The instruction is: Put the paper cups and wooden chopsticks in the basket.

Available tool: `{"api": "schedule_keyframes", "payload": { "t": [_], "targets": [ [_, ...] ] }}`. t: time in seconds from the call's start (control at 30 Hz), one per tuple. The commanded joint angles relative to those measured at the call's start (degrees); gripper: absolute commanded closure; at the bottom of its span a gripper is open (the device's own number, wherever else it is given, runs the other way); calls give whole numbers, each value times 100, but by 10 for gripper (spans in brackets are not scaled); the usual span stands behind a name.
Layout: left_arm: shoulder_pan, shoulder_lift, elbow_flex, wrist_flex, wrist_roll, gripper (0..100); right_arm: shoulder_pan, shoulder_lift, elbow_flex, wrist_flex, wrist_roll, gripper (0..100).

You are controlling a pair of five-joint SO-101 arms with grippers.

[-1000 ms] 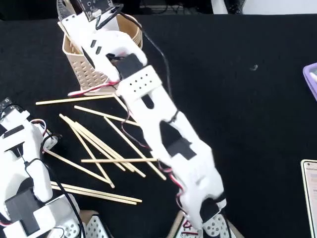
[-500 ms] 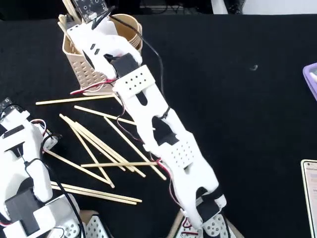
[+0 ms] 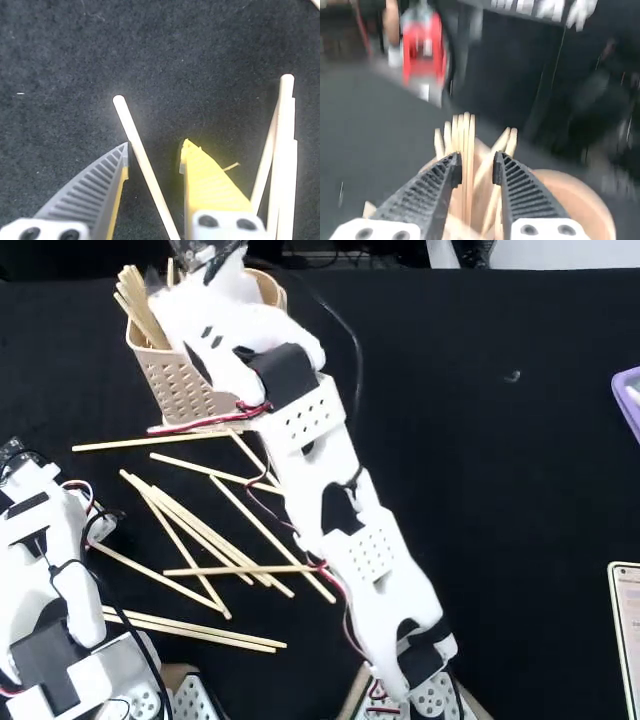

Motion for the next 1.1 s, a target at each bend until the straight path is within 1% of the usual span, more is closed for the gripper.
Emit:
{"api": "schedule_keyframes", "payload": {
  "t": [0.0, 0.07, 0.17, 0.27, 0.43, 0.57, 0.7, 0.83, 0.9, 1.0, 1.07],
  "targets": [
    [48, -79, -40, -53, -44, 821, -44, -699, -321, 2013, 0, 892],
    [57, -79, -40, -53, -44, 821, -35, -857, -321, 2488, 9, 892],
    [57, -79, -40, -53, -44, 821, -35, -1042, -321, 2848, 44, 892],
    [40, -79, -31, -53, -44, 821, -26, -1156, -321, 2875, 246, 892],
    [31, -79, -31, -53, -44, 821, -62, -1376, -295, 2892, 220, 895],
    [31, -79, -31, -53, -44, 821, -62, -1895, 365, 2901, 220, 895],
    [31, -79, -31, -53, -44, 821, -149, -2932, 2123, 2892, 220, 892],
    [31, -79, -31, -53, -44, 820, -440, -4171, 4435, 2866, 281, 889],
    [31, -79, -40, -53, -44, 820, -589, -4769, 5648, 2752, 281, 858],
    [31, -79, -48, -53, -44, 820, -756, -5560, 7705, 2233, 290, 820],
    [31, -79, -57, -53, -44, 820, -756, -6035, 9182, 1556, 290, 818]
  ]
}}
